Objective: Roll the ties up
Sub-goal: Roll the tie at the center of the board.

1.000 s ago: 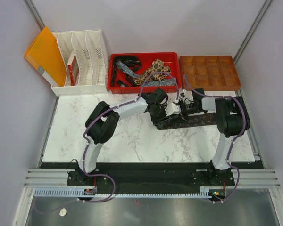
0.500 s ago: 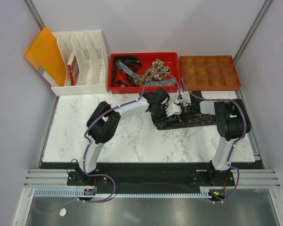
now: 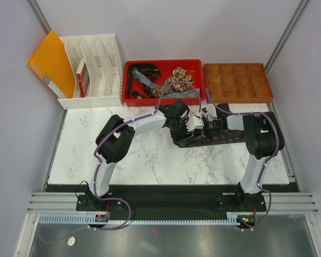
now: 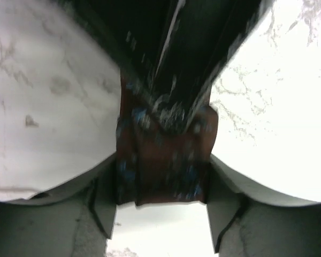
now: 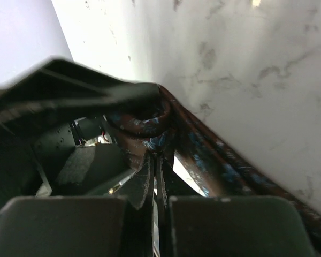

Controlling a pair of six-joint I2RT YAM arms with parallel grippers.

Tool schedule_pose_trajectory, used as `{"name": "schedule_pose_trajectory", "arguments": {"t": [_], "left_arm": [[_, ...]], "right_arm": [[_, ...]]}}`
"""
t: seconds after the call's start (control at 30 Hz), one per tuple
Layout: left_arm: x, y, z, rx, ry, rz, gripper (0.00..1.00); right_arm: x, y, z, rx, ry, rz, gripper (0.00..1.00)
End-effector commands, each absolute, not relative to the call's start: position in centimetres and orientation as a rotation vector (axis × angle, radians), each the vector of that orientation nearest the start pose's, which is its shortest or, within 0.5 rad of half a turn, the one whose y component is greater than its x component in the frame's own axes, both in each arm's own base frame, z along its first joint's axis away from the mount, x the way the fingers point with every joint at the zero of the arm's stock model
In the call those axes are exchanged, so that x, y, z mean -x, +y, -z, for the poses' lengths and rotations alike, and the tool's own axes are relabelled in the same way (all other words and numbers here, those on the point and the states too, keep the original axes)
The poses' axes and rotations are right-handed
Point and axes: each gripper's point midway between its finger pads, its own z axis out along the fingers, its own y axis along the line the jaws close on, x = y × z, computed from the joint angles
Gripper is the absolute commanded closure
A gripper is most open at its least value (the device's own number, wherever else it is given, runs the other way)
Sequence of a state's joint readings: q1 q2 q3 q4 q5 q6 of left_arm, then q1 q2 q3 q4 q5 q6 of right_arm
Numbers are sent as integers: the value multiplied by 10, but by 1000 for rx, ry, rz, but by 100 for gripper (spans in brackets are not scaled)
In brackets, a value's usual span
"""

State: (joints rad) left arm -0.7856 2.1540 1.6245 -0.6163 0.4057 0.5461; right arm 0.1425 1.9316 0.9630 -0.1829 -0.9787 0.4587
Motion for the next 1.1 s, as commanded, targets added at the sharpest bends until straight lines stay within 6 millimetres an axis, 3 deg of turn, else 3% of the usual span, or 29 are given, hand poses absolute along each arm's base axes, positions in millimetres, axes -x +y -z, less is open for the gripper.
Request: {"name": "schedule_pose_trajectory", "arguments": {"t": [0.0,0.17,0.23,0.27,0.33,0.37,0.5,0.6,0.83,1.07], "left_arm": [[-320,-349,-48,-1597,2025,633,29],[-319,-353,-79,-1475,1904,734,18],[-321,-357,-109,-1403,1825,806,7],[-316,-353,-114,-1391,1811,826,1],[-320,-353,-146,-1324,1712,835,0],[-313,-348,-140,-1310,1719,835,0],[-304,-343,-164,-1272,1608,871,0],[-275,-341,-149,-1469,1523,958,0],[-285,-347,-111,-1462,1477,822,0],[-290,-371,-88,-1511,1429,652,0]], "right_arm": [[-299,176,6,-124,2781,-1307,100],[-304,167,19,-121,2816,-1216,100],[-304,164,23,-128,2833,-1196,100],[-305,161,25,-126,2839,-1168,100],[-303,160,26,-119,2854,-1154,100],[-303,159,27,-116,2859,-1152,100],[-301,158,27,-88,2871,-1136,100],[-301,163,25,-40,2871,-1147,100],[-289,179,29,65,2908,-1194,100],[-284,185,27,79,2914,-1225,100]]}}
